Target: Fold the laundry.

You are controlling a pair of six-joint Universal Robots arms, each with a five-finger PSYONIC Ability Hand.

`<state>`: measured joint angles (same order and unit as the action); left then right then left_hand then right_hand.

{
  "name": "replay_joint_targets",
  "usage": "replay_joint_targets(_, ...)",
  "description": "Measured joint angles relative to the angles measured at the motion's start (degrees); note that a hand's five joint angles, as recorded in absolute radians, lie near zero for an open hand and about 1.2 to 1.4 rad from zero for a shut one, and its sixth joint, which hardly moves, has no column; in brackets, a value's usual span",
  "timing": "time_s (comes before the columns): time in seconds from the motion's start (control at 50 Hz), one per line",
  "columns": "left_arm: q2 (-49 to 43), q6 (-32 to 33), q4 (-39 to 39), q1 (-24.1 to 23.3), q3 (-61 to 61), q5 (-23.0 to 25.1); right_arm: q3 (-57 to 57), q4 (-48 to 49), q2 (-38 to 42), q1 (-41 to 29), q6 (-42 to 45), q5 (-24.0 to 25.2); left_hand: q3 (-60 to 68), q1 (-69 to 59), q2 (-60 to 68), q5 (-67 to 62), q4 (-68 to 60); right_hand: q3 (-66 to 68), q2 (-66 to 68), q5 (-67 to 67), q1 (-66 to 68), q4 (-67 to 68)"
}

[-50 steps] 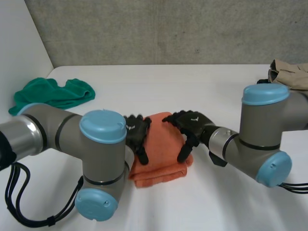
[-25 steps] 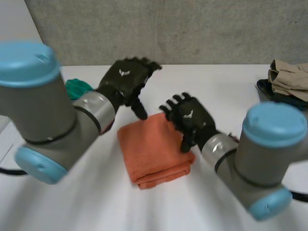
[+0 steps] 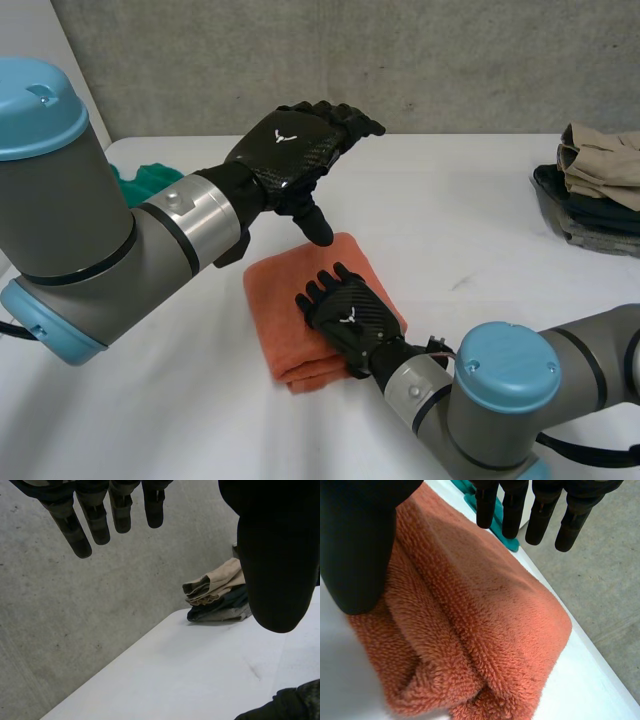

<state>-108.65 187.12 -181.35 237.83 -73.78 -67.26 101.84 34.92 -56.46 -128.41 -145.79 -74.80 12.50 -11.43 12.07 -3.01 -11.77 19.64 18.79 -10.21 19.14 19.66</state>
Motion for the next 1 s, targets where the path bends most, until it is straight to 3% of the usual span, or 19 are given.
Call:
replay_joint_targets(0.38, -0.54, -0.09, -0.82, 0.07, 0.13, 0.02, -7.92, 0.17, 5.75, 0.02, 0.04, -0.39, 0.0, 0.0, 0.11, 0.0, -0.14, 9.54, 10.26, -1.33, 9.96, 9.71)
replay_joint_targets(0.58, -0.6, -0.53, -0.88, 0.39, -0.14, 0.02, -12.89, 0.1, 8.28, -0.16, -0.52, -0.59, 0.0, 0.0, 0.84, 0.0, -1.19, 17.62, 18.54, -15.38, 18.05, 17.51)
replay_joint_targets(0.64, -0.6, -0.79, -0.86, 0.5, -0.33, 0.02, -14.31, 0.11, 8.92, -0.22, -0.81, -0.69, 0.0, 0.0, 0.84, 0.0, -1.19, 25.86, 26.86, -23.19, 26.18, 25.73)
replay_joint_targets(0.7, -0.65, -1.0, -0.85, 0.6, -0.54, 0.02, -16.23, 0.12, 9.94, -0.26, -1.02, -0.68, 0.0, 0.0, 0.84, 0.0, -1.19, 44.95, 46.1, -41.53, 38.91, 45.09)
replay_joint_targets(1.0, 0.32, -1.01, -0.97, 1.73, -0.29, 0.02, -28.18, -0.22, 9.32, 3.15, -9.15, -3.05, 0.01, -0.01, 0.86, 0.0, -1.19, 46.85, 47.07, -42.77, 38.9, 48.76)
